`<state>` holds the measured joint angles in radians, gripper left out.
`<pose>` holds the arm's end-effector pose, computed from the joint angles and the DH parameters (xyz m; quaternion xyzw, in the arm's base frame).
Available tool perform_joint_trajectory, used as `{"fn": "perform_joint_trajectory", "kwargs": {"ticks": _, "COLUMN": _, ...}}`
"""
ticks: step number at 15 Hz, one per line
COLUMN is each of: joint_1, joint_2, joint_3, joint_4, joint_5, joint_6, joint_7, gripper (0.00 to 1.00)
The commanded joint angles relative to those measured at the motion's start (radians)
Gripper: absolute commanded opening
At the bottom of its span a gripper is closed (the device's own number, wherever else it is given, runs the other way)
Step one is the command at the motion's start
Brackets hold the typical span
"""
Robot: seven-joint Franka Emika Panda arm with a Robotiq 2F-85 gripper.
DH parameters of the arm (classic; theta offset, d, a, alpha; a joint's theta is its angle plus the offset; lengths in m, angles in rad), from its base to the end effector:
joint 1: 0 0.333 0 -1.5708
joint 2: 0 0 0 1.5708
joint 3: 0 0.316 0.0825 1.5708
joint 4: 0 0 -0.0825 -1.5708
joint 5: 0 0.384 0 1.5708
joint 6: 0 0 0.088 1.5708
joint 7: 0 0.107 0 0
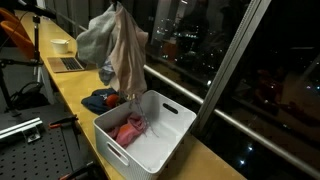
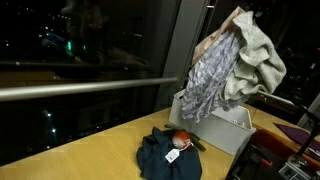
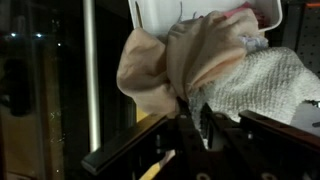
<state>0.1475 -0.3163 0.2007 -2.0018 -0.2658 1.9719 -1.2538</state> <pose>0.4597 0.1628 0.6191 0.6559 0.7251 0.0533 0.2028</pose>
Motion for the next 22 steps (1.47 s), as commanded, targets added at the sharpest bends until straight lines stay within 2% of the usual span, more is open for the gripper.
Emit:
{"fn": "perform_joint_trajectory", "kwargs": {"ticks": 1, "joint_1": 0.066, "joint_2": 0.107, "joint_3": 0.099, "joint_4": 0.204, "joint_5": -0.071, "joint_6": -0.132, "joint_7": 0.137, "gripper": 0.03}}
{"fn": "perform_joint_trajectory", "kwargs": {"ticks": 4, "joint_1": 0.121, "joint_2": 0.218, "joint_3": 0.187, "joint_4": 0.299, "joint_5": -0.147, "joint_6": -0.175, "joint_7": 0.275, "gripper": 0.03}}
{"fn": "perform_joint_trajectory", "kwargs": {"ticks": 8, "joint_1": 0.195, "joint_2": 0.383, "joint_3": 0.241, "joint_4": 0.391, "joint_5": -0.226, "joint_6": -0.187, "joint_7": 0.413, "gripper": 0.03}}
{"fn": "perform_joint_trajectory", "kwargs": {"ticks": 13, "joint_1": 0.301, "joint_2": 0.57, "joint_3": 0.235, "joint_4": 0.503, "joint_5": -0.293, "joint_6": -0.195, "joint_7": 0.51, "gripper": 0.03}}
{"fn": "perform_joint_trajectory", "kwargs": {"ticks": 16, "joint_1": 0.331, "joint_2": 0.63, "joint_3": 0.216, "joint_4": 0.533, "joint_5": -0.289, "joint_6": -0.181, "joint_7": 0.538, "gripper": 0.03}}
{"fn": "perform_joint_trajectory", "kwargs": {"ticks": 19, "joint_1": 0.329, "joint_2": 0.641, "joint_3": 0.197, "joint_4": 0.514, "joint_5": -0.272, "joint_6": -0.163, "joint_7": 0.552, "gripper": 0.03}}
{"fn": "perform_joint_trajectory", "kwargs": {"ticks": 22, "joint_1": 0.283, "joint_2": 0.597, "joint_3": 0.172, "joint_4": 0.416, "joint_5": -0.237, "joint_6": -0.127, "joint_7": 0.558, "gripper": 0.03}}
